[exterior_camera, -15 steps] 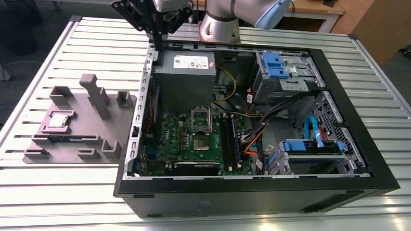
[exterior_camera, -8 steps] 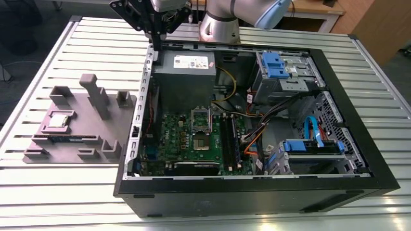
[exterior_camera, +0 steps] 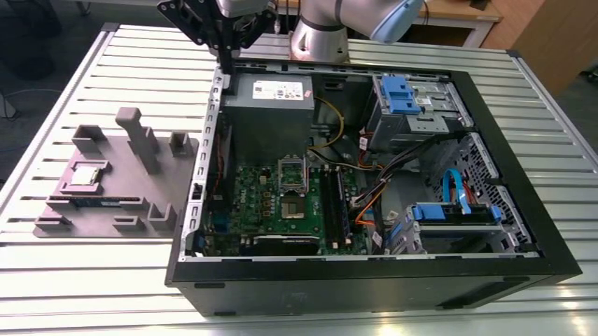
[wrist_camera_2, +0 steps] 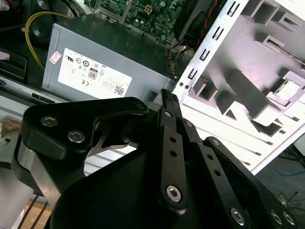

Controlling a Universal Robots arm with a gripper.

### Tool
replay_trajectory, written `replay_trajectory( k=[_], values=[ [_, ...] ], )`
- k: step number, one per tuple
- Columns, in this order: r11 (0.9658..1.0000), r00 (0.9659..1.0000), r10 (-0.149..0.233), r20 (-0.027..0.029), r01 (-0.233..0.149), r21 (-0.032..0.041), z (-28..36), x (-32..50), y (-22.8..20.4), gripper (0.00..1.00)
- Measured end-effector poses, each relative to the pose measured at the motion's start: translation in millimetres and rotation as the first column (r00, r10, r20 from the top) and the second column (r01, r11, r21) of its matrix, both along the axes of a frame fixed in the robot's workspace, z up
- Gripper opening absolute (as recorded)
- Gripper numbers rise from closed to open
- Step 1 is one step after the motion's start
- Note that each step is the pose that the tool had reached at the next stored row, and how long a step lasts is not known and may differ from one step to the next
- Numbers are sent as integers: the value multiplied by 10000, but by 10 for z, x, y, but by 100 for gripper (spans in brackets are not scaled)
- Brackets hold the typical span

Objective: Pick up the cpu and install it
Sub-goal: 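Reach for the cpu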

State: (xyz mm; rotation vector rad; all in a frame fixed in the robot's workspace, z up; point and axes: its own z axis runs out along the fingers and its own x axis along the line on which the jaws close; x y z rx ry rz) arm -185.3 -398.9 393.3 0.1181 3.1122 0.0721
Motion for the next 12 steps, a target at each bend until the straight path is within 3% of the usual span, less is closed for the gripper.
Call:
replay_trajectory(
  k=[12],
  values=[
    [10000,10000,0,0,0,0,0,-81,0,11]
  ],
)
